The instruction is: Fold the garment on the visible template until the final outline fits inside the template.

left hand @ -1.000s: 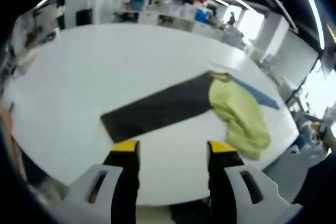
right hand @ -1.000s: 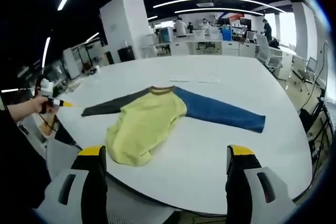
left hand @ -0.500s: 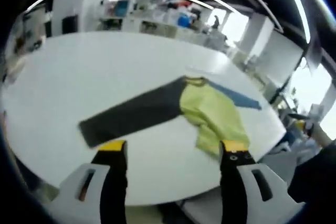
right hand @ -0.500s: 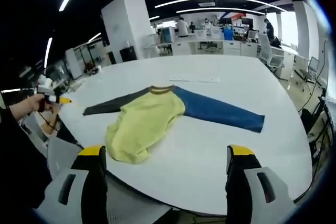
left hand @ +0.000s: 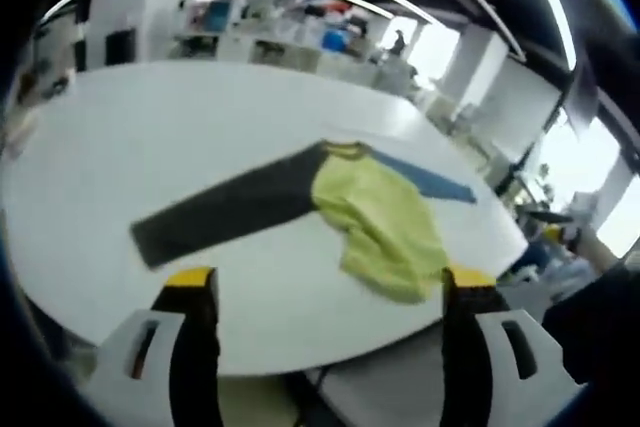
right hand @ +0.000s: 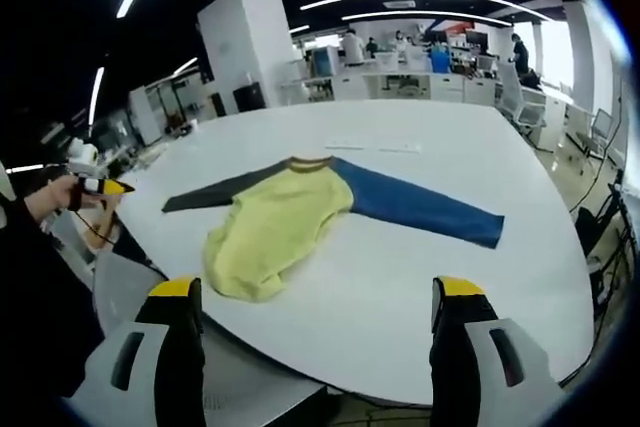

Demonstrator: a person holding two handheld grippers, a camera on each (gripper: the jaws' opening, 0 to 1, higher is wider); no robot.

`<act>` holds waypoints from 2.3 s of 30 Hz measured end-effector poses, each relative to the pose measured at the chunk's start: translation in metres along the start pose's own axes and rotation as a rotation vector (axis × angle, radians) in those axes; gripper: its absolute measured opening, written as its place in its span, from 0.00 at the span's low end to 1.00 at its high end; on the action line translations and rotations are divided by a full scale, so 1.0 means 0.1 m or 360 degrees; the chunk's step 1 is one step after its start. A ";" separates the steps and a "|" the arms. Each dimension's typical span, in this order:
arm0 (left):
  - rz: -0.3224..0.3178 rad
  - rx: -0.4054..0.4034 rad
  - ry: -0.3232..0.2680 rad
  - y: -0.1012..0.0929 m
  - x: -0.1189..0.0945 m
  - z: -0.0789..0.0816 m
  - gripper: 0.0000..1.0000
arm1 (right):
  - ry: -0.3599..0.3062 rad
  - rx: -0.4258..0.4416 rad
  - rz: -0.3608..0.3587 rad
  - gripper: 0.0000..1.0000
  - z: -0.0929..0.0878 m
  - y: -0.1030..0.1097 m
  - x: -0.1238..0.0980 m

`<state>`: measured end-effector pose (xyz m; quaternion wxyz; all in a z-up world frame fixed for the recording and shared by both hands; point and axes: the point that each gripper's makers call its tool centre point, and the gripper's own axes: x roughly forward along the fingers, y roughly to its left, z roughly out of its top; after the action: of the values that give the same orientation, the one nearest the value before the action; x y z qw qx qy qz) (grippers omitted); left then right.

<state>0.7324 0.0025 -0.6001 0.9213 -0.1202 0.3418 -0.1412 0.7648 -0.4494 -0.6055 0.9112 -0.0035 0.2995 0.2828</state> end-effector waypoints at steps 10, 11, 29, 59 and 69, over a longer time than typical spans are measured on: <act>-0.0035 0.0015 0.0047 -0.11 -0.06 -0.13 1.00 | 0.0024 0.0029 0.0022 0.95 -0.10 0.01 0.02; -0.0036 0.0013 0.0050 -0.11 -0.06 -0.14 1.00 | 0.0026 0.0030 0.0023 0.95 -0.11 0.01 0.02; -0.0067 0.0025 0.0074 -0.15 -0.01 -0.16 1.00 | 0.0044 0.0042 0.0008 0.94 -0.16 0.01 -0.02; -0.0177 0.0018 0.0201 -0.33 0.58 -0.45 0.71 | 0.0172 0.0036 0.0118 0.84 -0.40 0.17 0.38; -0.0208 0.0063 0.0286 -0.38 0.92 -0.56 0.64 | 0.0282 0.0015 0.0217 0.68 -0.55 0.25 0.68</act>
<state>0.7552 -0.0713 -0.6842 0.8780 -0.1109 0.4116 -0.2179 0.7674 -0.4033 -0.6836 0.8598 -0.0039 0.3797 0.3413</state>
